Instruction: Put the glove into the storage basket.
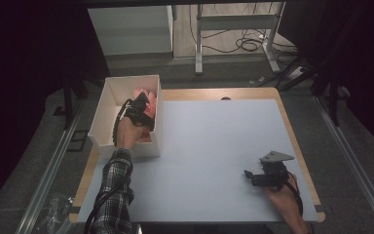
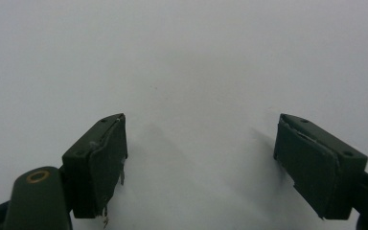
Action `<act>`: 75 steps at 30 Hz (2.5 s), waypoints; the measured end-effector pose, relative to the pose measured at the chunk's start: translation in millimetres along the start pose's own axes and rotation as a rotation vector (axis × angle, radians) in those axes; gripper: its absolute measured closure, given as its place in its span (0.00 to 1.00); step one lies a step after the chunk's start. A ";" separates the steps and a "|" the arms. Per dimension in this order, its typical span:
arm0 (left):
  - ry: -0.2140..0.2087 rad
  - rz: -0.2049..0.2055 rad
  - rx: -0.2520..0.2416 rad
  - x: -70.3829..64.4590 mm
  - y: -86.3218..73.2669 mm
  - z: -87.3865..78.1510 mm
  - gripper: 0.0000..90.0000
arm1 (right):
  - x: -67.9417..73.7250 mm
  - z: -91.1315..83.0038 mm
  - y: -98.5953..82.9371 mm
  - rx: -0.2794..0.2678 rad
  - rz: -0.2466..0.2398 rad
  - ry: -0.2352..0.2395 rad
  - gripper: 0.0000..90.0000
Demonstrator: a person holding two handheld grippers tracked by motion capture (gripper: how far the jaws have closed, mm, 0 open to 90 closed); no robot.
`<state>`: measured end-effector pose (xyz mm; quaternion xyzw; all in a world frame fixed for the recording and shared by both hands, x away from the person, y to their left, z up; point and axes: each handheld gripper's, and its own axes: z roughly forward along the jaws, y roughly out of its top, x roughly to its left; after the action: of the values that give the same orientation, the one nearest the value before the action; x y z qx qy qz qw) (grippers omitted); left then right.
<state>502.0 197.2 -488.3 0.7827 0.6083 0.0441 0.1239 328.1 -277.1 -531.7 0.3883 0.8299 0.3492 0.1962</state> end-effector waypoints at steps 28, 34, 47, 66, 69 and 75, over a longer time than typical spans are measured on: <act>-0.037 0.092 -0.188 13.8 -14.6 -43.7 0.04 | 0.0 0.0 0.0 0.000 -0.001 0.000 0.21; -0.010 0.108 -0.286 18.7 -25.7 -57.1 0.03 | 0.1 -0.1 0.0 0.000 -0.001 -0.001 0.21; -0.029 0.148 -0.426 24.1 -49.5 -82.0 0.02 | 0.2 -0.1 0.0 0.001 -0.001 -0.002 0.21; -0.134 0.256 -0.544 -7.1 -76.9 -112.7 0.02 | 0.3 -0.1 0.1 0.001 0.000 -0.003 0.21; -0.152 0.292 -0.561 -20.3 -80.2 -115.5 0.02 | 0.4 -0.1 0.1 0.001 0.000 -0.003 0.21; -0.183 0.351 -0.579 -43.6 -83.3 -119.2 0.02 | 0.4 -0.1 0.1 0.001 0.000 -0.003 0.21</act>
<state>386.2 191.1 -390.3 0.8084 0.4133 0.1651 0.3853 327.9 -276.8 -531.6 0.3889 0.8298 0.3482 0.1973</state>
